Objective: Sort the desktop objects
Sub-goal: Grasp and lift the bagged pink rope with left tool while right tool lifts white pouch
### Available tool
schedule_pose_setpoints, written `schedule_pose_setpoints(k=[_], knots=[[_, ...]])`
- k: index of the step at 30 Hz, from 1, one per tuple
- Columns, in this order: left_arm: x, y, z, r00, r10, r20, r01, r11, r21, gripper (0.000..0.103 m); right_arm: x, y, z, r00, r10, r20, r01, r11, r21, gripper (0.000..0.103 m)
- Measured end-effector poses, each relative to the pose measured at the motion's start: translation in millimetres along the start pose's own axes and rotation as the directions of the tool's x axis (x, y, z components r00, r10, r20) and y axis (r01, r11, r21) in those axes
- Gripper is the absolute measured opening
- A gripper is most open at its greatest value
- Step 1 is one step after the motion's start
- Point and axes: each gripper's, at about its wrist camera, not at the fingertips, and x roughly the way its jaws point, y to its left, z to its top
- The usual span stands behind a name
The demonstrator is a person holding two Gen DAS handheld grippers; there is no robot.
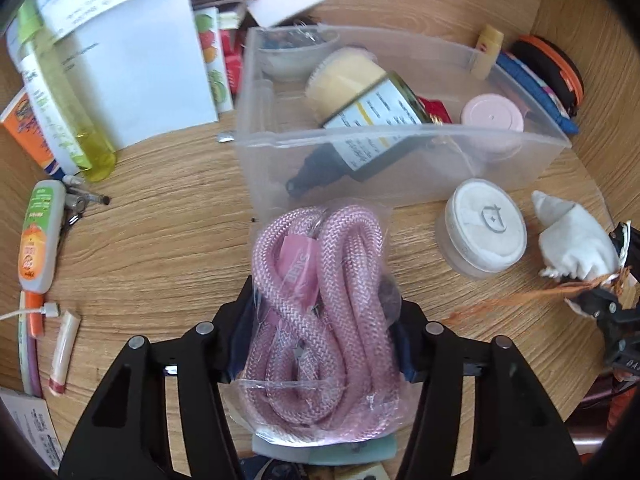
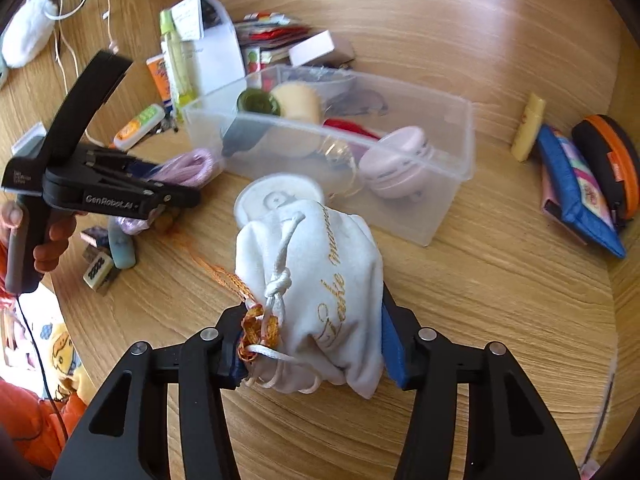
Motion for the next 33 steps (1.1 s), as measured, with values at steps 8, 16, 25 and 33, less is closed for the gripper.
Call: schedule_pose_setpoints(k=[8,16,25,33], knots=[[-46,21,-7,0.993,-0.019,0.115,0.023,0.999,-0.031,0.056,-18,-8,10,0.998,-0.034,0.06,0.032,0.999,0.032,0.049],[-64,11,22,0.977,-0.032,0.209,0.048,0.996,-0.072,0.056,-26,-12,29,0.992,-0.053,0.118,0.048,0.998,0.041,0.049],[-74,12,43,0.959,-0.033,0.283,0.062,0.993,-0.096,0.056,-26,-18,58,0.982,-0.059,0.177,0.049,0.997,0.059,0.049],[-66,8,70,0.955,-0.044,0.293,0.076,0.992,-0.098,0.056,-7,-23,84,0.981,-0.052,0.186,0.037,0.996,0.083,0.049]])
